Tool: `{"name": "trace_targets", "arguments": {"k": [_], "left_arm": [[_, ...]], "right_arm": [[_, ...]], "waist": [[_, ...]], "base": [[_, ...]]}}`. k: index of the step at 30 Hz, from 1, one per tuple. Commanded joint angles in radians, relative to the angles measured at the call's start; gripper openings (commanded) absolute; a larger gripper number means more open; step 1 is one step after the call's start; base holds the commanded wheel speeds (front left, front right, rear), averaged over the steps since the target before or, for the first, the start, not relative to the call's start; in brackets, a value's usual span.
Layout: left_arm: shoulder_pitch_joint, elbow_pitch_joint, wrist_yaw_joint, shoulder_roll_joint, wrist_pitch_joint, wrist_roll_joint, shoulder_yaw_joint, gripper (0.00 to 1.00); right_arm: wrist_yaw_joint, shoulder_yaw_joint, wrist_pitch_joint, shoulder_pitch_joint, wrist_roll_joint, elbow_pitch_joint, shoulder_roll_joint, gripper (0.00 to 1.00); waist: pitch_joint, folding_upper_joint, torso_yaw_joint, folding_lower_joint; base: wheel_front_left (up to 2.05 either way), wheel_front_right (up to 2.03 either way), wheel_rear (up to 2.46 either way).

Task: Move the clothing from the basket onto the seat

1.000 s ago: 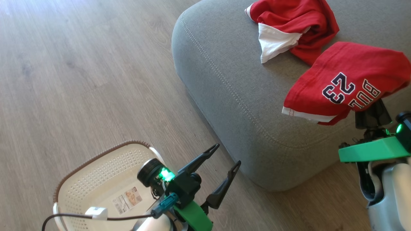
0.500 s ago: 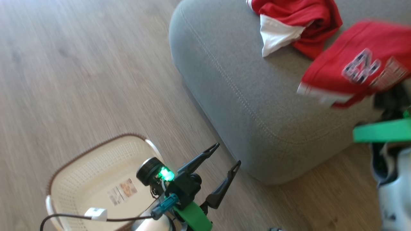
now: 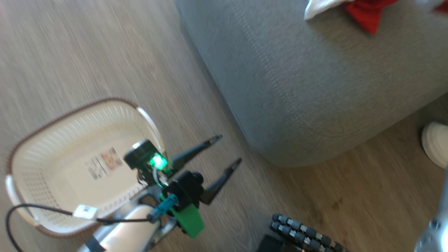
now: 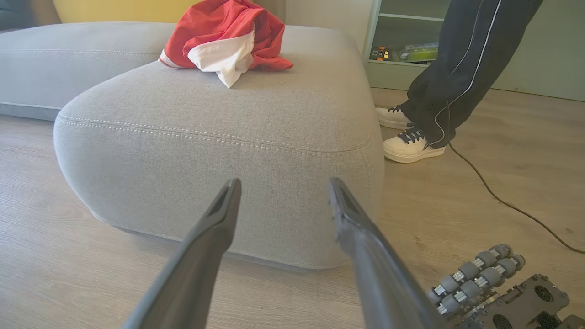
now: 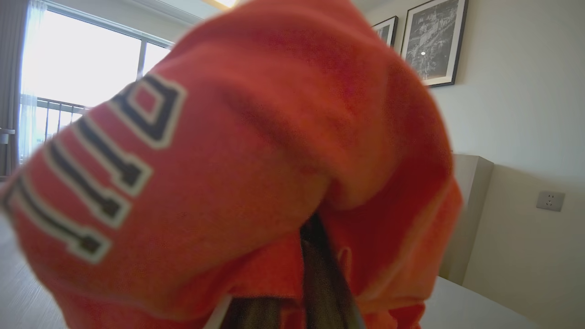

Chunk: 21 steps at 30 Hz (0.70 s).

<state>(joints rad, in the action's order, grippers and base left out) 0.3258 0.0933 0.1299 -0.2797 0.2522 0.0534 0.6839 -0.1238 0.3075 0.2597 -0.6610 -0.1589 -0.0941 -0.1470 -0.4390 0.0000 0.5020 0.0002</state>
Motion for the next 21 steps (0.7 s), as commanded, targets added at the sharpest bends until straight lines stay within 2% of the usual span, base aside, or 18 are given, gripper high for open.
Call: {"name": "trace_targets", "arguments": {"k": [1,8,13,16,21], "left_arm": [[0.035,-0.045,0.001,-0.018,0.01,-0.004,-0.023,1.0],[0.08,-0.068,0.001,-0.062,0.01,-0.005,0.012,1.0],[0.11,-0.074,0.001,-0.056,0.01,0.003,0.008,1.0],[0.11,-0.074,0.001,-0.055,0.01,0.003,-0.002,1.0],[0.119,-0.092,-0.002,-0.043,0.01,-0.002,-0.022,1.0]], "right_arm": [[-0.007,-0.008,0.002,-0.065,0.014,0.024,-0.002,0.0],[-0.007,0.048,0.002,-0.262,0.019,-0.075,-0.022,0.0],[-0.007,0.127,0.002,-0.418,0.014,-0.237,-0.061,0.0],[-0.007,0.169,-0.003,-0.515,-0.038,-0.34,-0.063,0.0],[-0.007,0.231,-0.005,-0.616,0.062,-0.482,-0.134,0.0]], "waist": [[-0.1,0.0,0.001,-0.0002],[-0.189,0.0,-0.028,-0.0002],[-0.24,0.0,-0.073,-0.0002],[-0.263,0.0,-0.095,-0.0002],[-0.308,0.0,-0.148,-0.0002]], "base": [[0.0,0.0,0.0],[0.0,0.0,0.0],[0.0,0.0,0.0],[0.0,0.0,0.0],[0.0,0.0,0.0]]}}
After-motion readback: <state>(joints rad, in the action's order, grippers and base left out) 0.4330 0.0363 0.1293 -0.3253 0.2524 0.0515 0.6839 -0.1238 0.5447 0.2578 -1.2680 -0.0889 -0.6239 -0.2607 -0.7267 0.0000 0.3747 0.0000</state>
